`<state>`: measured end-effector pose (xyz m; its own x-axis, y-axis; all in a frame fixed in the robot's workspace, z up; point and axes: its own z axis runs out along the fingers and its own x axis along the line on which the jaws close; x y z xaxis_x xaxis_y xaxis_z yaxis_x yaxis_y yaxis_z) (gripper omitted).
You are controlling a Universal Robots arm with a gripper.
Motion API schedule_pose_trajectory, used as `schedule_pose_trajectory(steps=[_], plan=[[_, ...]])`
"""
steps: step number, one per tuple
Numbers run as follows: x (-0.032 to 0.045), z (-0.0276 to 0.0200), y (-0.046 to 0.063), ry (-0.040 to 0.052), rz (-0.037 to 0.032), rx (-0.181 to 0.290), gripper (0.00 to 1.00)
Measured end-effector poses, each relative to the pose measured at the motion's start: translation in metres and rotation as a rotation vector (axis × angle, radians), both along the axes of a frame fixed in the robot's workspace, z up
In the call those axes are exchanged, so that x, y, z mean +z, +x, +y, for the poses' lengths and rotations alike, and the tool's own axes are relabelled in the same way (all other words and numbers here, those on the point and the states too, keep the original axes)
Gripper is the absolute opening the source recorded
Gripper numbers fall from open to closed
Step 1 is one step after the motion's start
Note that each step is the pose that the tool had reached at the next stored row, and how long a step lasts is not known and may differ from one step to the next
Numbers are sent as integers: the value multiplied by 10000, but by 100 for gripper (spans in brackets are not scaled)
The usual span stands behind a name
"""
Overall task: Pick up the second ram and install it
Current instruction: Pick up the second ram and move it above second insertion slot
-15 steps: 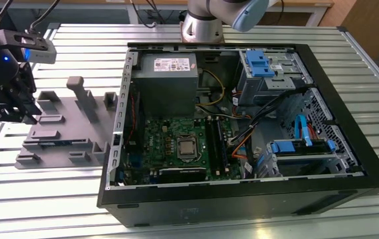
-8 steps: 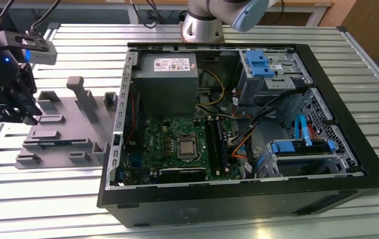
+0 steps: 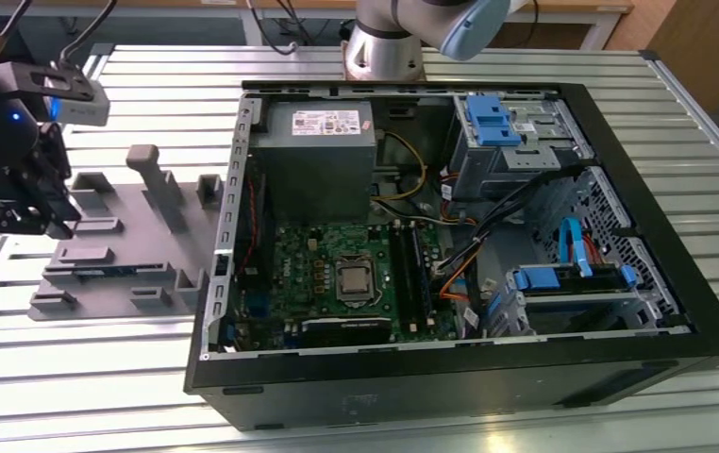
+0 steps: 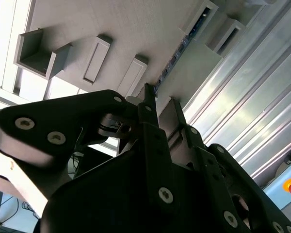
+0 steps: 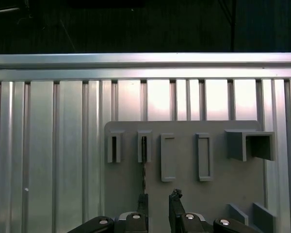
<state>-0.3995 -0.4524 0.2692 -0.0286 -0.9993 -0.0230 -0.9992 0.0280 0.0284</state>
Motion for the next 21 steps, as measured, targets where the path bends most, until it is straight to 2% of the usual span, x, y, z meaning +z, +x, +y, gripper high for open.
schedule_pose_trajectory(steps=[15, 21], plan=[[-100, -61, 0, 1, -1, 2, 31], [-150, -98, 0, 1, -1, 10, 31]])
